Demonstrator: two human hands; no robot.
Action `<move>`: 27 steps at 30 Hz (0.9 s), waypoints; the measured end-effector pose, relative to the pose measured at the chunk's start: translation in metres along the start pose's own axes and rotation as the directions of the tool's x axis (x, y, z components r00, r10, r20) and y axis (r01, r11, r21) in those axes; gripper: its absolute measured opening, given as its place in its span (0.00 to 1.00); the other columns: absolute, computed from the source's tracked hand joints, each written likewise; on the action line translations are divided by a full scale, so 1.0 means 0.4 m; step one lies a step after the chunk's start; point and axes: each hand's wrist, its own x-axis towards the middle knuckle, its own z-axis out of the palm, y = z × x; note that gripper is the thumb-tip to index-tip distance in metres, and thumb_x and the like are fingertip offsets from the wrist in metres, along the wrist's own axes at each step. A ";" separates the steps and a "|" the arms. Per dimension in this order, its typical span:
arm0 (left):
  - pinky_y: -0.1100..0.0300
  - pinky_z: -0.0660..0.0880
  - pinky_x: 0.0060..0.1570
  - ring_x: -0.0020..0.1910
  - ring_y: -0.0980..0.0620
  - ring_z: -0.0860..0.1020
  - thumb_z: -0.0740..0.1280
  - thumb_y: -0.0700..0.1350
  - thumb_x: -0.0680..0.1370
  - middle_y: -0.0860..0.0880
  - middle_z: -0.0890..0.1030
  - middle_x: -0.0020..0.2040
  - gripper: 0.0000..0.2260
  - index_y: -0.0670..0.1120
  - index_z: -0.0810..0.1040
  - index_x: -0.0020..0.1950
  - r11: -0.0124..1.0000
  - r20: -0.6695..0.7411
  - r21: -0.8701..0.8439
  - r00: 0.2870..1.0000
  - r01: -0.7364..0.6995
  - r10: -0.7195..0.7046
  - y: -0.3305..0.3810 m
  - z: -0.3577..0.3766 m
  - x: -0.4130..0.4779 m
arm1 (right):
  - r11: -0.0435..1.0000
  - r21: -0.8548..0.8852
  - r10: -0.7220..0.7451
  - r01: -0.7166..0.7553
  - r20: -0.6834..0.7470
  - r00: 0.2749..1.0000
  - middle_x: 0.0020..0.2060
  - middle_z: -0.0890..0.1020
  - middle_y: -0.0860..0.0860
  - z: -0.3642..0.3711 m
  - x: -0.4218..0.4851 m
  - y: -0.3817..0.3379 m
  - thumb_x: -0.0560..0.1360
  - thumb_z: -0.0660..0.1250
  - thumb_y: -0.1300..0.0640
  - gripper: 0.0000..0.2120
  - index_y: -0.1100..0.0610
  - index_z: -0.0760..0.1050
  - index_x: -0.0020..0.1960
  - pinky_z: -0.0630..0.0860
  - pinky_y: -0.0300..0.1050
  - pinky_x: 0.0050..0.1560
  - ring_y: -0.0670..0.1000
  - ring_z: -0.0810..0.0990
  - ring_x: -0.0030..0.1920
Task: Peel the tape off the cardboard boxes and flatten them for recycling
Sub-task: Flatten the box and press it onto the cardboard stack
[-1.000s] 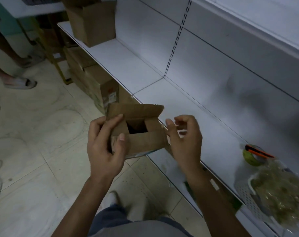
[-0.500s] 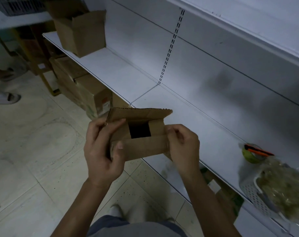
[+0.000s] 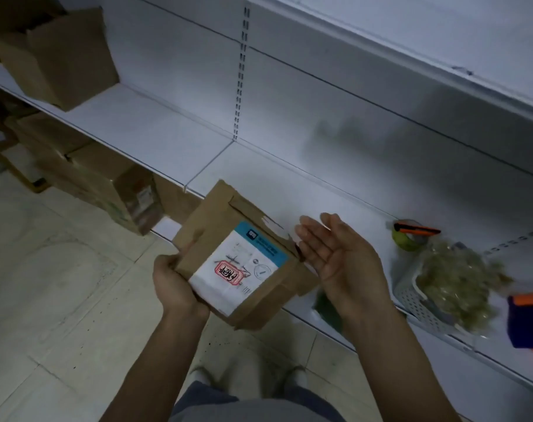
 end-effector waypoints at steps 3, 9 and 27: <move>0.53 0.76 0.49 0.47 0.41 0.79 0.52 0.49 0.77 0.45 0.81 0.43 0.16 0.47 0.78 0.47 0.995 -0.054 0.066 0.996 0.075 -0.072 -0.085 0.025 -0.001 | 0.991 0.129 0.000 0.017 -0.127 0.992 0.43 0.86 0.54 -0.105 0.018 -0.052 0.81 0.58 0.56 0.08 0.58 0.75 0.52 0.82 0.41 0.41 0.50 0.86 0.43; 0.62 0.78 0.36 0.33 0.48 0.80 0.52 0.47 0.77 0.49 0.81 0.34 0.14 0.49 0.76 0.40 0.961 -0.031 0.201 0.982 0.188 -0.185 -0.240 0.101 -0.052 | 0.990 -0.034 -0.133 0.136 -0.541 0.831 0.43 0.85 0.51 -0.441 0.059 -0.133 0.80 0.62 0.55 0.08 0.56 0.78 0.52 0.77 0.40 0.41 0.46 0.84 0.39; 0.66 0.76 0.26 0.28 0.55 0.79 0.56 0.49 0.79 0.55 0.82 0.31 0.19 0.51 0.81 0.34 0.899 0.127 0.435 0.985 0.052 -0.119 -0.516 0.283 -0.200 | -0.264 -0.964 -0.601 -0.006 0.160 0.783 0.49 0.82 0.53 -0.897 0.307 -0.111 0.76 0.61 0.51 0.12 0.55 0.81 0.50 0.69 0.54 0.61 0.56 0.79 0.54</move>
